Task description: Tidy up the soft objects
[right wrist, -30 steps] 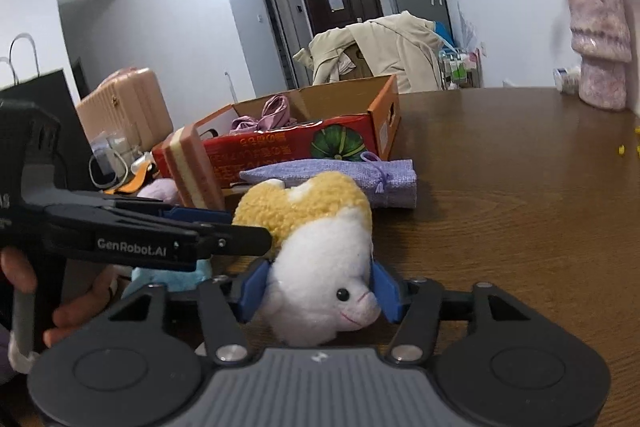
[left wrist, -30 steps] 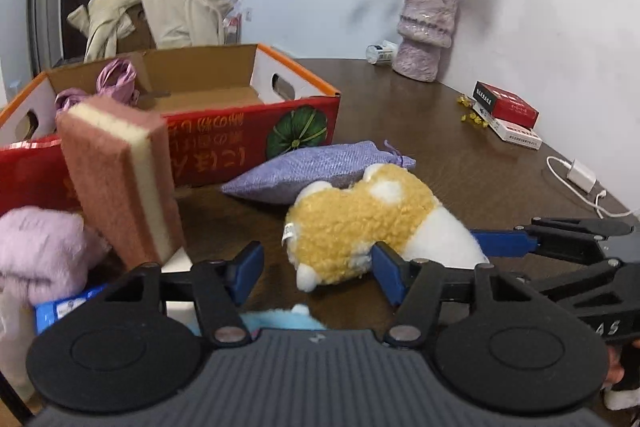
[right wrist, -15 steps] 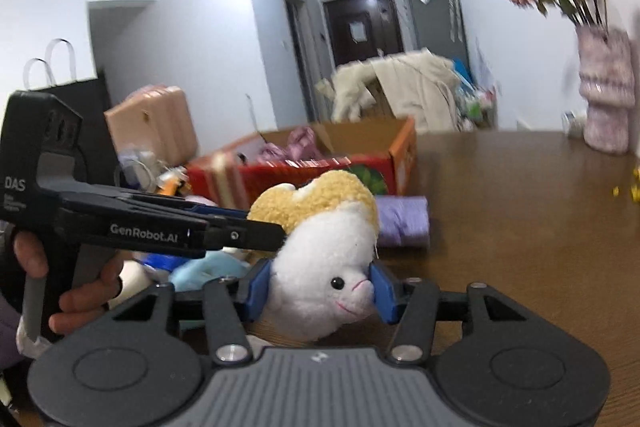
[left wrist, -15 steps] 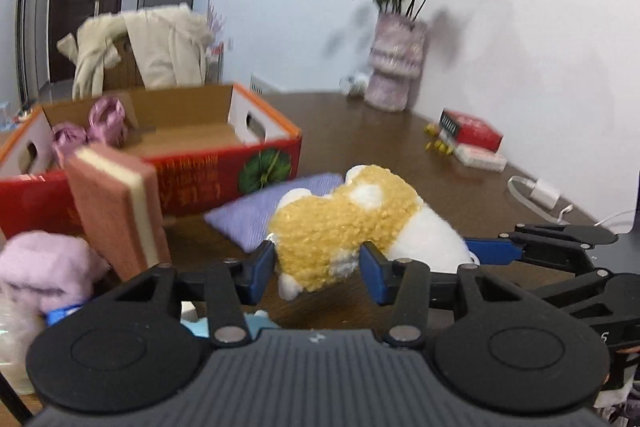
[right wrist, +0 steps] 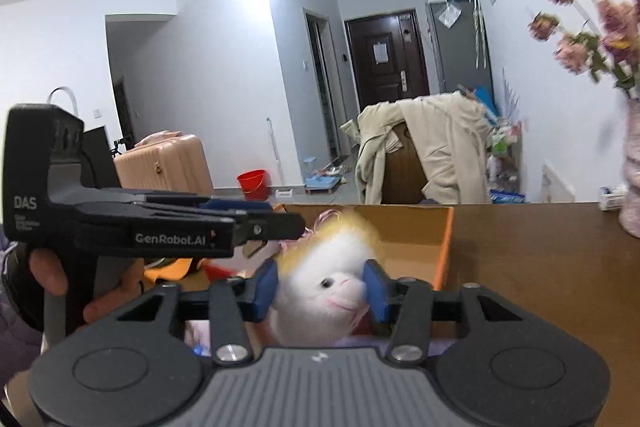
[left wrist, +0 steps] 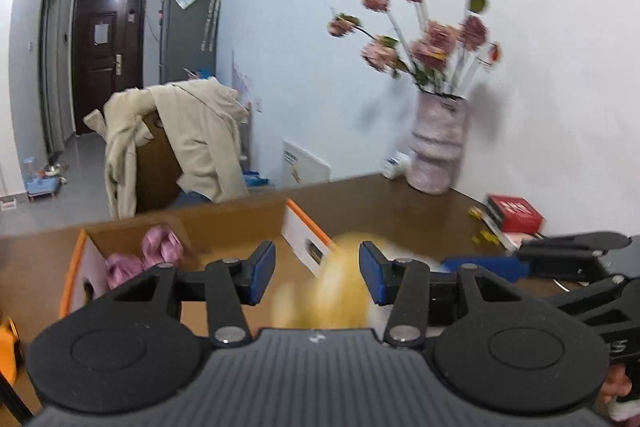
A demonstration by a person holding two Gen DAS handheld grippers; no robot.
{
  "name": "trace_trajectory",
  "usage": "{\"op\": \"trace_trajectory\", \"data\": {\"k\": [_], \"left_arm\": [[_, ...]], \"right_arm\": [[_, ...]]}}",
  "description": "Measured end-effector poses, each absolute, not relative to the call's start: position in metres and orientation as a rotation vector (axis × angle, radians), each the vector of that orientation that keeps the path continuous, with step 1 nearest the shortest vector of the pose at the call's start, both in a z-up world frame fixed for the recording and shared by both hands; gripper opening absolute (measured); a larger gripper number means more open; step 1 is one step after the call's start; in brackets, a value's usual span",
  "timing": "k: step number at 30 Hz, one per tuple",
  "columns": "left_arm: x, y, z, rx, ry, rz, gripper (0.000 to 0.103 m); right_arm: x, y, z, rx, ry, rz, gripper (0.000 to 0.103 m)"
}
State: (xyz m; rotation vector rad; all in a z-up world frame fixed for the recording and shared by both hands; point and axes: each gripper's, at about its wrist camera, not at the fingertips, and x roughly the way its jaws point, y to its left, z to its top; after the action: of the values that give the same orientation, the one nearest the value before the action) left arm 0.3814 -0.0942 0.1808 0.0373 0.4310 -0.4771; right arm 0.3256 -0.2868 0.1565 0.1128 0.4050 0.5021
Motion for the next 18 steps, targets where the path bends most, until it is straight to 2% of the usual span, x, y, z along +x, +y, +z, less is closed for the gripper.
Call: {"op": "trace_trajectory", "data": {"k": [1,2,4,7,9,10,11,12,13,14,18], "left_arm": [[0.393,-0.093,0.183,0.029,0.434,-0.472,0.048],[0.409,-0.092,0.183,0.023,0.437,-0.492,0.048],[0.435,-0.093,0.177,0.017,0.450,-0.508,0.048],[0.460,-0.085,0.165,-0.004,0.501,-0.472,0.048],[0.449,-0.066,0.160,-0.039,0.489,-0.509,0.057],[0.437,-0.057,0.158,-0.042,0.483,-0.528,0.071],[0.423,-0.050,0.156,-0.033,0.481,-0.546,0.083],[0.406,-0.045,0.154,-0.003,0.465,-0.579,0.084],[0.389,-0.041,0.152,0.047,0.445,-0.614,0.084],[0.376,-0.039,0.150,0.102,0.432,-0.635,0.084],[0.346,-0.033,0.135,0.181,0.466,-0.729,0.084]], "right_arm": [[0.341,-0.284,0.158,0.120,0.418,0.504,0.008],[0.358,-0.281,0.159,0.127,0.426,0.496,0.004],[0.395,-0.274,0.155,0.103,0.440,0.465,0.004],[0.427,-0.270,0.138,0.092,0.463,0.431,0.008],[0.426,-0.272,0.127,0.076,0.463,0.471,0.012],[0.420,-0.273,0.122,0.068,0.467,0.491,0.014],[0.412,-0.275,0.116,0.058,0.474,0.532,0.031],[0.404,-0.278,0.111,0.059,0.478,0.568,0.053],[0.396,-0.281,0.107,0.069,0.482,0.583,0.062],[0.388,-0.282,0.105,0.076,0.490,0.585,0.065],[0.352,-0.288,0.093,0.094,0.512,0.612,0.065]]}}
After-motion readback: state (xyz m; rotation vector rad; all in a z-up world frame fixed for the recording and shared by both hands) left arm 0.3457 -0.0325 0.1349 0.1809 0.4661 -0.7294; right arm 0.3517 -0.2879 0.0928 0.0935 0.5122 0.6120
